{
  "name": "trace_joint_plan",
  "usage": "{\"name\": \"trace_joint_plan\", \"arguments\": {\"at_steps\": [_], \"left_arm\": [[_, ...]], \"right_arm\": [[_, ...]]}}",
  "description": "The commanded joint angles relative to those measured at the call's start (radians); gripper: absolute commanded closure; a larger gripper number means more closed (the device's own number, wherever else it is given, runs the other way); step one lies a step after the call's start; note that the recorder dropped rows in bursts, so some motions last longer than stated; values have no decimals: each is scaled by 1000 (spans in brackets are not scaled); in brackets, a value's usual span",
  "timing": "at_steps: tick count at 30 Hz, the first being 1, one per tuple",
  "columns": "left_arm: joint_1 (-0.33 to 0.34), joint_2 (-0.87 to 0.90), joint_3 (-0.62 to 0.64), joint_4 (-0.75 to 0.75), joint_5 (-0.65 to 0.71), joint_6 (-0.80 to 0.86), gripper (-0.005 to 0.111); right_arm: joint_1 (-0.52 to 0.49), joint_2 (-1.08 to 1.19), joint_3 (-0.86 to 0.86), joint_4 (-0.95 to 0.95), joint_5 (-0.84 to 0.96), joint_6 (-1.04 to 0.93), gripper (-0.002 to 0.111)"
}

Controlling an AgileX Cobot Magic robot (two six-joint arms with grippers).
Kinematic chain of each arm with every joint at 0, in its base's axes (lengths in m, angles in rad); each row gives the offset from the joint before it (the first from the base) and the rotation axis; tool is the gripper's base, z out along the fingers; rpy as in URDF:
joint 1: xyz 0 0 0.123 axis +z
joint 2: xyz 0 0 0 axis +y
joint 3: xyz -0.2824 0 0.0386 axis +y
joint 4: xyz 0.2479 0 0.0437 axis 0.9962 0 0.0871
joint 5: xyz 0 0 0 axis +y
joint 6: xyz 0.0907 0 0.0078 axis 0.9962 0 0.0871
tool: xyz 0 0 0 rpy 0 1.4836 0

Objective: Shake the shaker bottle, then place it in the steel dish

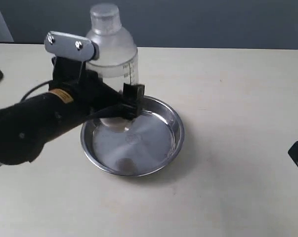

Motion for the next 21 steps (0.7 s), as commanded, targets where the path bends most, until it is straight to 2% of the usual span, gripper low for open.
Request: {"name": "trace_joint_plan", "arguments": {"at_steps": [1, 3, 6, 11, 15, 20, 21], "left_arm": [[-3, -26, -8, 227, -88, -173, 107], [-3, -1, -4, 246, -77, -182, 107], [12, 89, 9, 149, -53, -211, 107], [7, -51, -77, 313, -26, -223, 107], [32, 74, -48, 111, 64, -153, 106], [6, -62, -120, 250, 45, -134, 106], [6, -68, -121, 234, 59, -98, 106]], "right_arm": [[-1, -4, 2, 3, -4, -4, 109], [-1, -4, 2, 3, -4, -4, 109], [-1, -4, 2, 3, -4, -4, 109], [-1, -4, 2, 3, -7, -4, 109], [-1, -4, 2, 3, -7, -4, 109], [-1, -4, 2, 3, -5, -4, 109], [-1, -4, 2, 3, -5, -4, 109]]}}
